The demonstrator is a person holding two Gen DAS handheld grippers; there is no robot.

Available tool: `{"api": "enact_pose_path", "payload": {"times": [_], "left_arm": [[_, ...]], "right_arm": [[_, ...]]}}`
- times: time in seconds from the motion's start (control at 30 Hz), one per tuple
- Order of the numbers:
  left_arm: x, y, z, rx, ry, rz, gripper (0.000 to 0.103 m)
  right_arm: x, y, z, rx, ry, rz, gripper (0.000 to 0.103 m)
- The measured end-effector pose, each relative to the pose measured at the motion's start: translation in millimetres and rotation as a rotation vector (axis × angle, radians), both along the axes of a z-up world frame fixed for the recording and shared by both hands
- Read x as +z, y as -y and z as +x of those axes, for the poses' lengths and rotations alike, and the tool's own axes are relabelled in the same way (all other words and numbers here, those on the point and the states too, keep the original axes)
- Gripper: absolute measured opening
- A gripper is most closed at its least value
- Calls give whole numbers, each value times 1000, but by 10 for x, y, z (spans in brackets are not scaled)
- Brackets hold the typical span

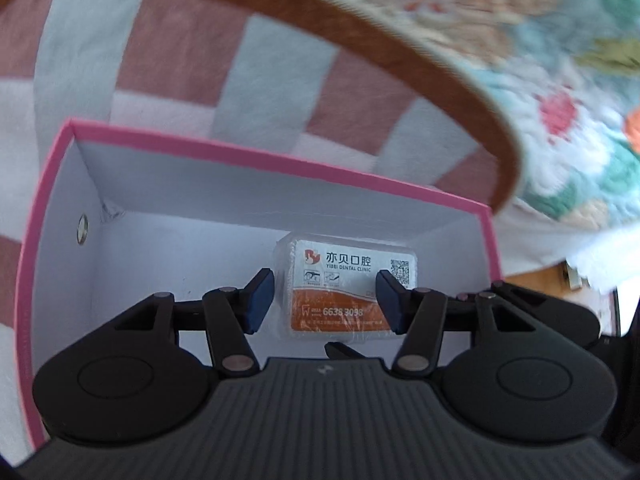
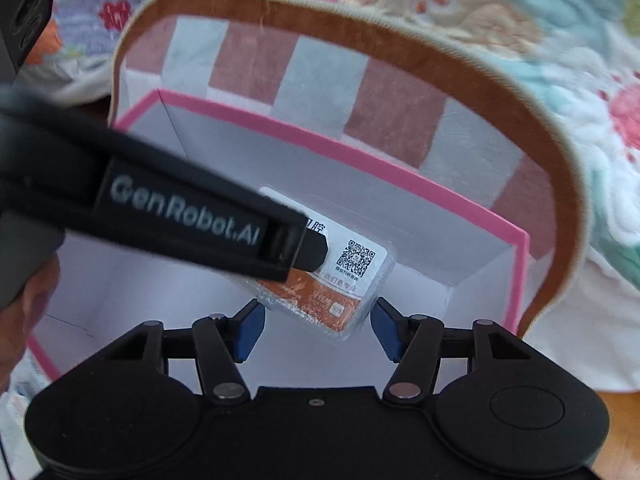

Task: Organize objects
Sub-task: 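Carry the floss box into the pink box and open the left gripper, then withdraw the left tool and move it to the purple plush toy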

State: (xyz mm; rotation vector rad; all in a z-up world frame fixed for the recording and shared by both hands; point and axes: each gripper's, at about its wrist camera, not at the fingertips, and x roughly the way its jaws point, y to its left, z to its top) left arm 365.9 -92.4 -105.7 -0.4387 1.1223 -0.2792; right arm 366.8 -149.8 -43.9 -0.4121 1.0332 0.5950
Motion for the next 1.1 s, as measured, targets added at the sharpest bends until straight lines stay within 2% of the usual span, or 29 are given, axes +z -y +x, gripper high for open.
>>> {"api": "enact_pose_path", "payload": {"times": [0.13,0.2,0.33,0.37,0.43,0.47,0.5,0.53,0.57,0.63,0.77,0.83,0.93,0.97,1.03,1.1], "left_arm": [[-141,58,115,11,-49,37,53],[-209,99,159,18,-71,45,53],[-408,72,191,84,-173,32,53],[-441,52,171,101,-180,30,57],[-474,4,135,131,-189,-7,56],[-478,-9,129,142,-190,-17,52],[-477,-6,133,139,-185,-30,49],[-469,13,143,133,-180,-35,43],[-450,50,157,128,-174,-24,42],[-418,154,186,115,-150,6,41],[-397,335,192,161,-131,15,38],[-394,412,197,146,-121,21,38],[-424,407,202,101,-122,-27,33],[-411,386,190,101,-114,-19,33],[-313,361,134,79,-57,44,33],[-187,341,55,21,-17,101,34]], "right_arm": [[-180,-84,120,-14,-58,-27,61],[-253,-109,158,-31,-58,-52,61],[-347,-109,227,-58,-56,-96,61],[-336,-99,225,-57,-42,-109,62],[-268,-39,200,-49,-21,-98,62],[-226,3,183,-40,-22,-85,61],[-187,48,164,-28,-29,-73,59],[-146,97,139,-17,-29,-59,42],[-114,144,115,-5,-31,-45,27],[-85,219,84,15,-54,-23,13],[-131,309,104,10,-83,2,13],[-165,214,124,-8,-67,-30,12],[-230,240,156,-51,-15,-29,8],[-230,252,153,-56,-4,-16,8],[-212,254,112,-52,4,-17,9],[-116,287,13,-54,-2,2,18]]}}
